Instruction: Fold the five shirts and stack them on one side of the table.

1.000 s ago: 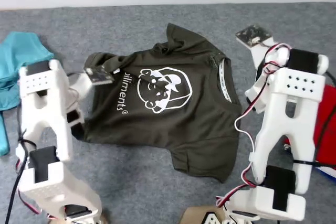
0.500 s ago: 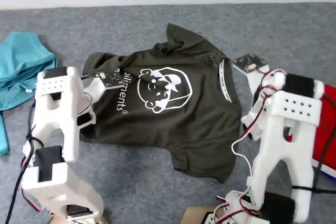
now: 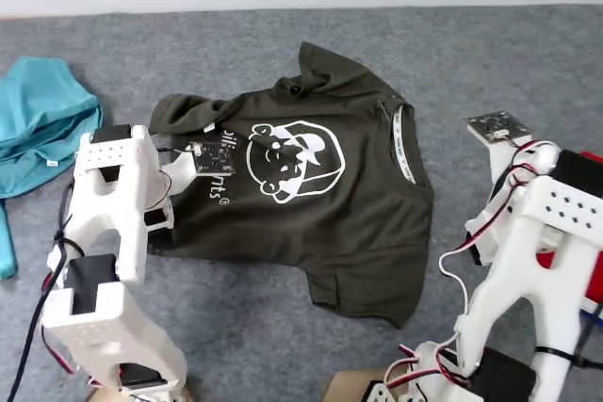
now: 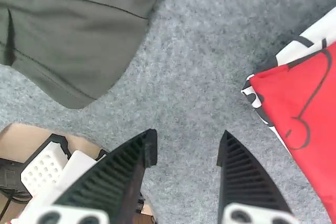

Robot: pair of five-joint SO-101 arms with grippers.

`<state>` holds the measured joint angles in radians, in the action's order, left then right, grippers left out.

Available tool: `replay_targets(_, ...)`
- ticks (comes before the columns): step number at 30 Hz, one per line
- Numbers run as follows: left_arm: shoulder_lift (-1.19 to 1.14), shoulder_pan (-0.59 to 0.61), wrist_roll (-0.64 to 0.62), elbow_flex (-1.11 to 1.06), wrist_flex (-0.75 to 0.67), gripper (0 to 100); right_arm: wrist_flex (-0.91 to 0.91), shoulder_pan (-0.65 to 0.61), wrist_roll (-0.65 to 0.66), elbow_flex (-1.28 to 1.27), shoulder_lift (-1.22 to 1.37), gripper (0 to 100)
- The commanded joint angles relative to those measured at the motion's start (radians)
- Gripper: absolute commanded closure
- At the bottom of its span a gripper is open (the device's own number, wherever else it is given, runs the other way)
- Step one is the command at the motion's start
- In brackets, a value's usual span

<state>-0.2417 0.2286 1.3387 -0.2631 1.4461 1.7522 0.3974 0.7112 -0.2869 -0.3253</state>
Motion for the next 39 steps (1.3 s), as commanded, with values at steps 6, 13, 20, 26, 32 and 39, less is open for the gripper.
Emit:
replay_targets(6,-0.002,0.08,0.098,0.001,-0.012,85,0.016,0.013,-0.008,0.011,-0.042,80.1)
replay_targets(13,-0.014,0.11,0.138,-0.002,-0.011,85,0.013,0.012,-0.009,0.012,-0.042,80.1)
replay_targets(20,-0.144,0.115,0.133,0.007,-0.084,85,0.013,0.012,-0.009,0.012,-0.042,80.1)
replay_targets(26,-0.157,0.11,0.133,0.007,-0.153,85,0.013,0.012,-0.009,0.012,-0.041,80.1)
replay_targets(32,-0.164,0.11,0.132,0.005,-0.207,87,0.004,0.01,-0.009,0.012,-0.041,80.1)
replay_targets(39,-0.12,0.11,0.132,0.05,-0.14,99,0.038,-0.093,-0.009,0.008,-0.048,80.1)
